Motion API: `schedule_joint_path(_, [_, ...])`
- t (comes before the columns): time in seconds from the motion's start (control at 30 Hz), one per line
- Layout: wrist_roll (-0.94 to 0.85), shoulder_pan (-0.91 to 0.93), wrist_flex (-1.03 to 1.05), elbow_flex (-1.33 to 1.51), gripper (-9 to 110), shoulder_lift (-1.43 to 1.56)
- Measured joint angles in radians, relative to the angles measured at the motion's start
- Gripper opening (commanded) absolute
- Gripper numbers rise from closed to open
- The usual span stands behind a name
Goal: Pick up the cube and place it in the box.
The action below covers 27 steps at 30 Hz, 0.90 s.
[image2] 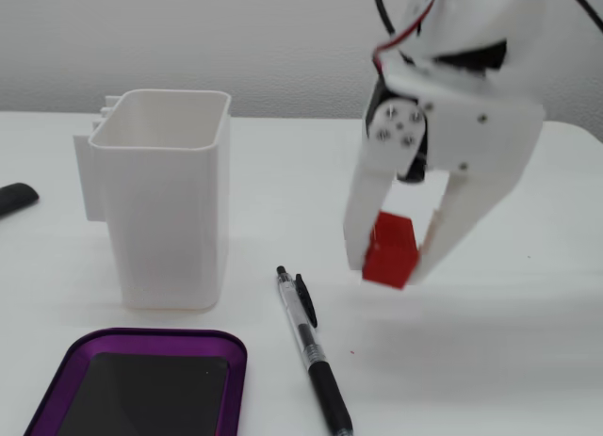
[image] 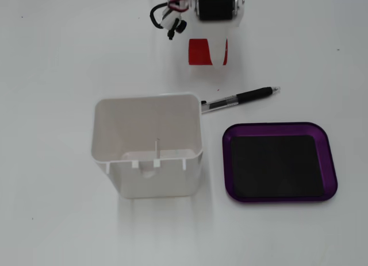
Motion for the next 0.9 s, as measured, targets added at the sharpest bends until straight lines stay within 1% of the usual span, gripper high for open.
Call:
schedule_joint_path(0.13, [-0.066,-0.048,0.017,-0.161,-1,0.072])
schedule_joint_path(0.27, [-0.14,-0.133,-0.02,-0.198,-1,0.055])
schedule_joint_path(0.43, [-0.199,-0.196,-0.184,-0.201,-1,-0.071])
schedule_joint_path(0.63, [-0.218,-0.196,-0.422,-0.215,-1,-0.255])
schedule_joint_path(0.9, [-0.218,-0.195,-0.588,-0.222,-1,-0.399])
